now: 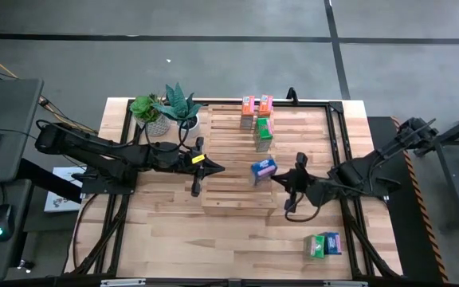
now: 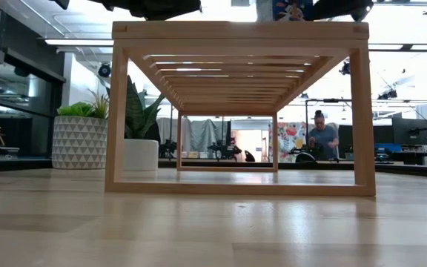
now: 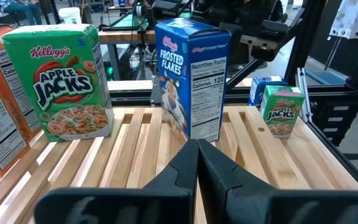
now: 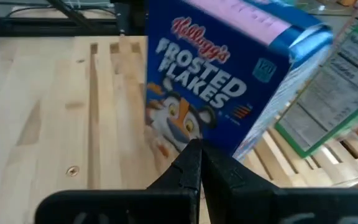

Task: Stack cereal on shelf
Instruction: Put the left blue cereal box on the shelf

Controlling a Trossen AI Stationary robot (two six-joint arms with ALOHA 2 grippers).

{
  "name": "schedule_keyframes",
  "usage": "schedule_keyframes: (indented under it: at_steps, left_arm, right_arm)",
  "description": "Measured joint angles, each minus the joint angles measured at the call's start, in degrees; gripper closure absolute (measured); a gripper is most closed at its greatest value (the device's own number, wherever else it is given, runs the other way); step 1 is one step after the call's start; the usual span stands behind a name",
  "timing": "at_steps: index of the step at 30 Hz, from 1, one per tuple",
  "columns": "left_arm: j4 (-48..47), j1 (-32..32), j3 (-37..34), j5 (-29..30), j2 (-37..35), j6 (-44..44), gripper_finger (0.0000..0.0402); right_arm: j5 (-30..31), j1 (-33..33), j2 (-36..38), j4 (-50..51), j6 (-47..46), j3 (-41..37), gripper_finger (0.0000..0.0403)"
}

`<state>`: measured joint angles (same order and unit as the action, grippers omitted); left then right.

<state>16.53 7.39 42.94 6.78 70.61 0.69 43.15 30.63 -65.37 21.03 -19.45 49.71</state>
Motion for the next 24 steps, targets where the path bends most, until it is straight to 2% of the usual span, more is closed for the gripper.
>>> schedule_keyframes:
  at_steps: [13, 24]
  left_arm:
    - [-0.2, 0.0, 0.0, 0.0, 0.0, 0.0, 0.0401]
    - [-0.2, 0.0, 0.0, 0.0, 0.0, 0.0, 0.0401]
  right_arm:
    - [6.6, -3.1, 0.1, 0.6, -1.1, 0.0, 0.0403]
    - [17.3, -3.0, 0.5, 0.6, -1.2, 0.0, 0.0403]
